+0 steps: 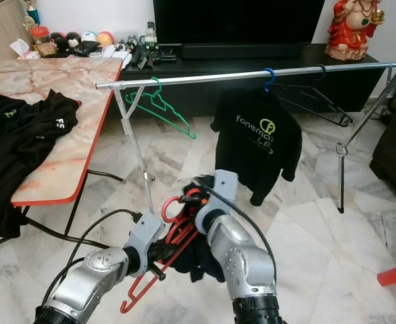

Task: Hang hanger

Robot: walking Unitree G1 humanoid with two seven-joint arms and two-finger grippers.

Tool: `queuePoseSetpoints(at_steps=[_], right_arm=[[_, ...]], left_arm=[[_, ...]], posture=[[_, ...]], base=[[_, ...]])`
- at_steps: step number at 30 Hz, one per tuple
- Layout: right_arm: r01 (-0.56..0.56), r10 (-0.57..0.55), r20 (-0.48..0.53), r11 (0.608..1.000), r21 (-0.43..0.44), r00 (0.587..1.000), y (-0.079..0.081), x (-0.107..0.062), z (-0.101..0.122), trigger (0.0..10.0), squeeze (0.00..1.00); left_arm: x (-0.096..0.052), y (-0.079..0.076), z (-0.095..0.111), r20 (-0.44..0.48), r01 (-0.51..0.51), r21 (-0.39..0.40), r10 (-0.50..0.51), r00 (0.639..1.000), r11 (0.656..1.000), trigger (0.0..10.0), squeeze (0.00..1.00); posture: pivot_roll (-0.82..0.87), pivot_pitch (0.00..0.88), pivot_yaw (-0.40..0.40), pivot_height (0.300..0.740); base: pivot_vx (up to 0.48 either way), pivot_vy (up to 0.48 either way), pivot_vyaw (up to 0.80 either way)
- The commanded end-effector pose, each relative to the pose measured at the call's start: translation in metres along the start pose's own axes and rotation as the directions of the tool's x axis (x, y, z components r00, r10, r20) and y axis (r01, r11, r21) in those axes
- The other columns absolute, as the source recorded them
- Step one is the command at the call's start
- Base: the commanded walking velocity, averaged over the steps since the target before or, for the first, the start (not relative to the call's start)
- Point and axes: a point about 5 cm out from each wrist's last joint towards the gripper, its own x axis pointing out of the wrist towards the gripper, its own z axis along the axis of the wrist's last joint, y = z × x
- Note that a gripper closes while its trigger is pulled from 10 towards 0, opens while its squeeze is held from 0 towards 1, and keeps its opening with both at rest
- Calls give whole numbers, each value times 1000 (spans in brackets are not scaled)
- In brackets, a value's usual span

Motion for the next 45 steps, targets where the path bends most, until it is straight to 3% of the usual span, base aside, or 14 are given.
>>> queuePoseSetpoints(at_steps=[1, 5, 7, 13, 24, 34, 39, 43, 44, 45], right_arm=[[-65, 65, 19, 998, -5, 998, 13, -1, 6, 10000, 0], [-150, 151, 26, 988, -26, 988, 28, -6, 12, 10000, 0], [-151, 152, 27, 987, -53, 988, 27, -7, 12, 10000, 0], [-44, 45, 4, 985, -166, 999, 2, -7, 7, 10000, 0], [-47, 52, 23, 981, -188, 998, -20, -20, 10, 10000, 0], [-198, 203, 0, 953, -227, 979, -15, -33, 3, 10000, 0], [-229, 230, -33, 928, -294, 973, -31, -50, 0, 10000, 0], [-259, 253, -63, 911, -320, 965, -34, -56, -4, 10000, 0], [-279, 265, -88, 902, -328, 960, -35, -59, -7, 10000, 67], [-288, 270, -100, 895, -340, 958, -35, -60, -8, 10000, 255]], left_arm=[[1, -2, 3, 13, 11, 16, -11, 1000, 1000, 10000, 0], [2, -3, 2, 7, 14, 15, -14, 1000, 1000, 10000, 0], [3, -4, 2, 6, 17, 15, -17, 1000, 1000, 10000, 0], [3, -6, 2, 7, 28, 14, -28, 1000, 1000, 10000, 0], [3, 1, 19, 139, -29, -69, 38, 990, 997, 10000, 0], [3, -4, 24, 198, 19, -111, 3, 980, 994, 10000, 0], [3, -2, 26, 221, 6, -120, 20, 975, 993, 10000, 0], [4, -2, 26, 223, 12, -124, 16, 975, 992, 10000, 0], [4, -3, 27, 227, 19, -126, 10, 974, 992, 10000, 0], [4, -3, 27, 229, 23, -127, 6, 973, 992, 10000, 0]], posture=[[63, 73, -20, 740], [58, 74, -21, 740], [58, 74, -21, 740], [60, 75, -23, 740], [55, 78, -24, 740], [53, 80, -23, 740], [45, 80, -22, 740], [43, 80, -22, 740], [43, 79, -24, 740], [44, 79, -23, 740]], base=[[0, 0, 0], [0, 0, 0], [0, 0, 0], [0, 0, 0], [0, 0, 0], [0, 0, 0], [0, 0, 0], [0, 0, 0], [0, 0, 0], [0, 0, 0]])
